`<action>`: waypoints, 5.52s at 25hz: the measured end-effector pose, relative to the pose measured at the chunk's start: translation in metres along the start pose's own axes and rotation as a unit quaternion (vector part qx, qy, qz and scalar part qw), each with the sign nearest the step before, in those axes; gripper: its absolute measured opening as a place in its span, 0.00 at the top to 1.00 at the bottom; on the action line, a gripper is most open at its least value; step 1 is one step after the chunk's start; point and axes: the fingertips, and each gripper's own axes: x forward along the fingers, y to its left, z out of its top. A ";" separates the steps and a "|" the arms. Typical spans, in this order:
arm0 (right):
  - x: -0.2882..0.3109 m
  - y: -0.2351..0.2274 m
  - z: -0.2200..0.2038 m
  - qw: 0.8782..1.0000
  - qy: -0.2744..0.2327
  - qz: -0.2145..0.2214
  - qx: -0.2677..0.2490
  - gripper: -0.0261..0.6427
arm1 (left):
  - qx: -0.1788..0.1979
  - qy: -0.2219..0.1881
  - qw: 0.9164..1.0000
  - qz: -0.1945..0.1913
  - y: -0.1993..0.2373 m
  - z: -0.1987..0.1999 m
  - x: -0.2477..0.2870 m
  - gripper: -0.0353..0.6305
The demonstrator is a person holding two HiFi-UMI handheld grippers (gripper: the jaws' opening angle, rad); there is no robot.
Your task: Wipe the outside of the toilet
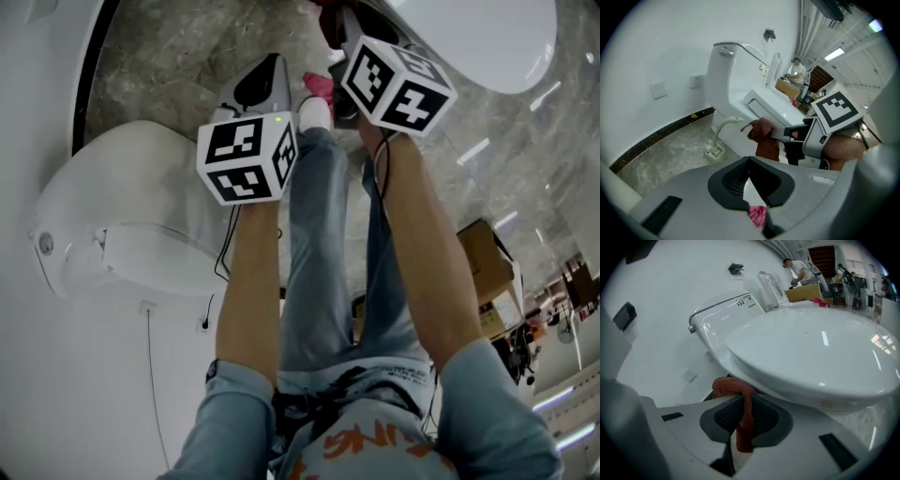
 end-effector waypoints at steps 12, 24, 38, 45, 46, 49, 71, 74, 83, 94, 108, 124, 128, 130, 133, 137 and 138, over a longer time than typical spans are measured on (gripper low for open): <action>-0.017 -0.033 -0.006 0.997 -0.008 -0.038 0.067 0.88 | 0.018 0.027 0.999 -0.009 -0.022 -0.021 0.010 0.96; -0.056 -0.073 -0.012 0.997 -0.005 -0.033 0.065 0.88 | 0.026 0.034 0.999 -0.020 -0.068 -0.034 0.015 0.95; -0.107 -0.134 -0.027 0.998 0.015 -0.017 0.056 0.88 | 0.021 0.041 0.998 -0.030 -0.138 -0.060 0.026 0.96; -0.138 -0.180 -0.024 0.998 0.011 -0.030 0.047 0.88 | 0.036 0.045 0.998 -0.037 -0.178 -0.070 0.031 0.95; -0.143 -0.188 -0.022 0.998 0.008 -0.035 0.048 0.88 | 0.037 0.046 0.998 -0.038 -0.184 -0.072 0.032 0.96; -0.156 -0.211 -0.016 0.998 -0.002 -0.046 0.052 0.88 | 0.043 0.049 0.997 -0.040 -0.201 -0.077 0.035 0.96; -0.176 -0.168 -0.062 0.999 0.022 -0.002 0.033 0.88 | 0.036 0.059 0.997 -0.032 -0.181 -0.093 0.025 0.96; -0.157 -0.140 -0.073 0.999 0.037 0.005 0.027 0.88 | 0.029 0.063 0.997 -0.028 -0.151 -0.091 0.020 0.96; -0.084 -0.080 -0.072 0.998 0.042 -0.008 0.040 0.88 | 0.033 0.063 0.997 -0.010 -0.056 -0.069 0.014 0.96; -0.004 -0.046 -0.061 0.999 0.027 -0.016 0.034 0.88 | 0.003 0.055 0.998 -0.014 0.001 -0.064 0.033 0.95; 0.019 -0.071 -0.048 0.991 -0.019 -0.042 0.125 0.88 | -0.007 0.062 0.998 -0.018 0.004 -0.074 0.037 0.96; -0.020 -0.122 -0.055 0.992 -0.007 -0.048 0.113 0.88 | 0.016 0.078 0.997 -0.025 -0.047 -0.095 0.035 0.96; -0.031 -0.138 -0.059 0.993 -0.001 -0.047 0.108 0.88 | 0.024 0.084 0.996 -0.030 -0.070 -0.100 0.040 0.96; -0.038 -0.150 -0.060 0.993 0.001 -0.052 0.109 0.88 | 0.024 0.086 0.995 -0.033 -0.082 -0.102 0.044 0.96; -0.049 -0.169 -0.062 0.992 0.004 -0.055 0.111 0.88 | 0.025 0.091 0.995 -0.039 -0.107 -0.106 0.051 0.96; -0.061 -0.194 -0.063 0.993 0.014 -0.056 0.100 0.88 | 0.037 0.096 0.993 -0.049 -0.137 -0.108 0.061 0.95; -0.064 -0.201 -0.063 0.993 0.016 -0.058 0.100 0.88 | 0.039 0.097 0.993 -0.050 -0.143 -0.109 0.063 0.95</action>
